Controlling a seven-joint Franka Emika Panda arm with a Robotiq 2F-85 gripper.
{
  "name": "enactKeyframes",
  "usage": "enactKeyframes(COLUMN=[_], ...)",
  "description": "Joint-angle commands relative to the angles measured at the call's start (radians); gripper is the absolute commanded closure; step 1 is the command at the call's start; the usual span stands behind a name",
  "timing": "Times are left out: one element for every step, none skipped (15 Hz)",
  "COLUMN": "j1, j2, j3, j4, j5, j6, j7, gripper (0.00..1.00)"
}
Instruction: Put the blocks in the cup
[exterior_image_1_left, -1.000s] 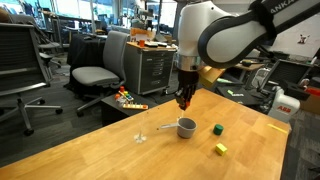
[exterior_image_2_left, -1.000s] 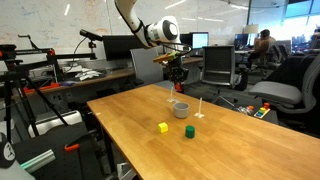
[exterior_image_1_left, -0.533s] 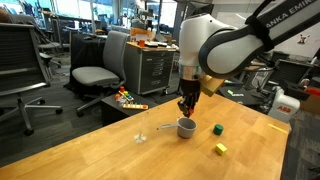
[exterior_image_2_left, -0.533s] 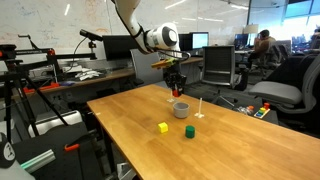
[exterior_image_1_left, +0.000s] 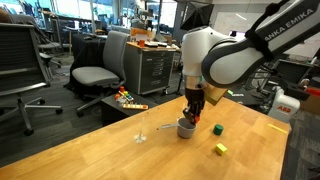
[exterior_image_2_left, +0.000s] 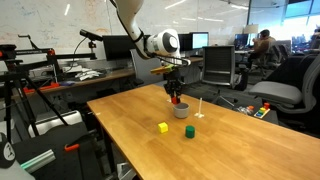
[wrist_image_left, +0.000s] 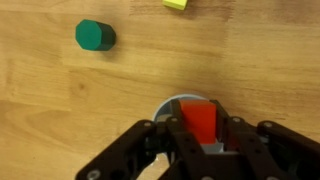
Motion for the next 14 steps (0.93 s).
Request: enactKeyframes(j1=[-0.003, -0.003, -0.003, -0.004, -0.003, -0.003, -0.003, -0.003, -0.004, -0.003, -0.002, -0.002, -0.003, -0.003], j2=[0.02, 0.028, 0.034, 0.041, 0.049, 0.054, 0.057, 0.058, 0.059, 0.061, 0.062, 0.063, 0.066, 0.068], j3=[-0.001, 0.0, -0.001, 0.0, -0.001, 0.0, 0.001, 0.002, 0.004, 0.002, 0.002, 0.002, 0.001, 0.001], j4=[0.008, 0.014, 0.018, 0.026, 0.036, 0.044, 0.054, 0.064, 0.079, 0.091, 0.104, 0.116, 0.124, 0.13], j5=[-0.001, -0.001, -0.002, -0.002, -0.002, -0.001, 0.001, 0.003, 0.006, 0.005, 0.005, 0.004, 0.004, 0.006], j6=[0.014, 0.014, 0.016, 0.018, 0.018, 0.018, 0.017, 0.015, 0.01, 0.01, 0.008, 0.008, 0.009, 0.011], j7=[0.011, 0.008, 0.006, 0.002, 0.0, -0.002, -0.004, -0.005, -0.008, -0.007, -0.007, -0.008, -0.007, -0.006], gripper=[0.91, 0.91, 0.91, 0.91, 0.91, 0.91, 0.91, 0.91, 0.91, 0.91, 0.91, 0.91, 0.91, 0.91])
